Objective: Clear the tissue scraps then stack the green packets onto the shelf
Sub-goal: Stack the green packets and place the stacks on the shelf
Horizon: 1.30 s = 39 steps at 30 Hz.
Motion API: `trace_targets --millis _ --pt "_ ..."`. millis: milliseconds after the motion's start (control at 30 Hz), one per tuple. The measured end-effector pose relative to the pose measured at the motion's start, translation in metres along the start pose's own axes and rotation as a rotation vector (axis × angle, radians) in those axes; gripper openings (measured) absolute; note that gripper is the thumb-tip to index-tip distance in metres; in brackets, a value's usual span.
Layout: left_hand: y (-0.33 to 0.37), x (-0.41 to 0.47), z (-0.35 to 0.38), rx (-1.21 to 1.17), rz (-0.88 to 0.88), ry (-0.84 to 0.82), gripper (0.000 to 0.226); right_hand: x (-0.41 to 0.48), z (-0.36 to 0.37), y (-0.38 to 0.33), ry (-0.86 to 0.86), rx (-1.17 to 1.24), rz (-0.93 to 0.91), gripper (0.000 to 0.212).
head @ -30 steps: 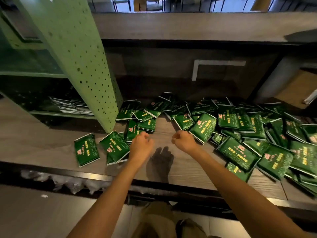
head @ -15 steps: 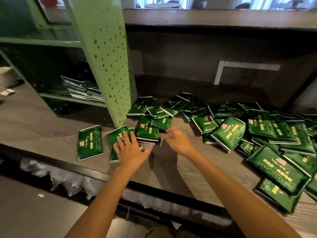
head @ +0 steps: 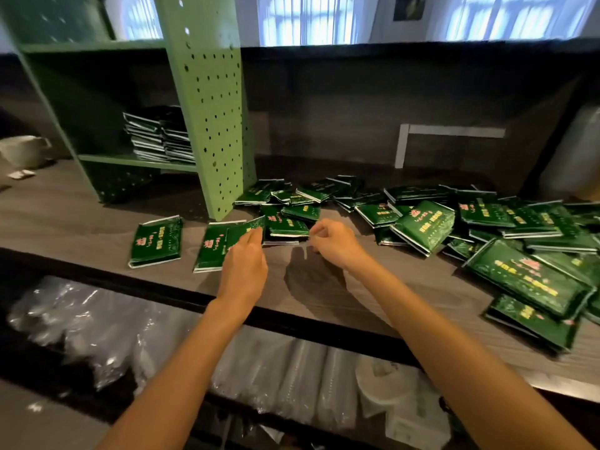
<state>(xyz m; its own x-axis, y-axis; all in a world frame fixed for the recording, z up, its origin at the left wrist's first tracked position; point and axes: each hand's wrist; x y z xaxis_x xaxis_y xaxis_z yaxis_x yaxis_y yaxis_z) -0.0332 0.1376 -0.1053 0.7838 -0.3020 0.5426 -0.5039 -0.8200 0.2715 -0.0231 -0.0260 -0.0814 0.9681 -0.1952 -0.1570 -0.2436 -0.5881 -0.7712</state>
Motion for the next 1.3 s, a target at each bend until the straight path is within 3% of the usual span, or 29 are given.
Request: trace_targets --millis 100,233,400,533,633,700,800,933,1067,1200,1300 --pt "0.020 -0.006 -0.004 -0.052 0.044 0.159 0.043 -0.011 -0.006 0.011 0.010 0.092 0.008 0.022" --pt "0.046 -0.002 0.005 -0.044 0.267 0.249 0.039 -0.025 -0.018 0.017 -0.100 0.493 0.117 0.034" --pt "0.078 0.003 0.016 -0.434 0.203 0.151 0.022 -0.026 -0.026 0.026 -0.222 0.827 0.220 0.048" --pt "0.081 0.006 0.019 -0.621 0.218 0.005 0.032 -0.021 -0.028 0.026 -0.220 0.910 0.263 0.029" --pt "0.072 0.004 0.012 -0.716 0.210 -0.072 0.022 -0.017 -0.027 0.025 -0.116 0.792 0.300 0.015" --pt "0.062 0.007 0.006 -0.648 0.120 0.041 0.012 -0.016 -0.027 0.023 -0.098 0.773 0.295 0.017" --pt "0.036 0.016 -0.001 -0.313 -0.111 0.159 0.011 -0.010 -0.025 0.015 -0.078 0.657 0.281 0.015" --pt "-0.002 0.018 -0.010 0.047 -0.280 0.028 0.026 -0.007 -0.017 -0.001 -0.058 0.582 0.214 0.011" --pt "-0.025 0.022 -0.010 0.071 -0.506 -0.233 0.049 -0.005 -0.007 -0.006 -0.070 0.608 0.202 0.012" --pt "-0.036 0.021 -0.008 0.085 -0.495 -0.213 0.055 0.000 -0.003 0.000 -0.089 0.600 0.189 0.013" --pt "-0.045 0.025 -0.011 -0.038 -0.519 -0.173 0.070 0.003 -0.005 0.003 -0.091 0.590 0.177 0.011"
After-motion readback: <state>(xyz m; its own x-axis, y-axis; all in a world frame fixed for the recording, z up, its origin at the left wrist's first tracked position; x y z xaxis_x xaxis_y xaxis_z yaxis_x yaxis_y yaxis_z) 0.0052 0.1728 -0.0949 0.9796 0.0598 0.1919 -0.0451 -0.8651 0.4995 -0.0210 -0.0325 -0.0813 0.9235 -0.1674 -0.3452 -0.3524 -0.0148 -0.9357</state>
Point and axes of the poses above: each hand's wrist, its own x-axis towards the middle knuckle, its own z-axis out of the palm, y = z × x, and after that the axes turned 14 degrees about z, right-handed
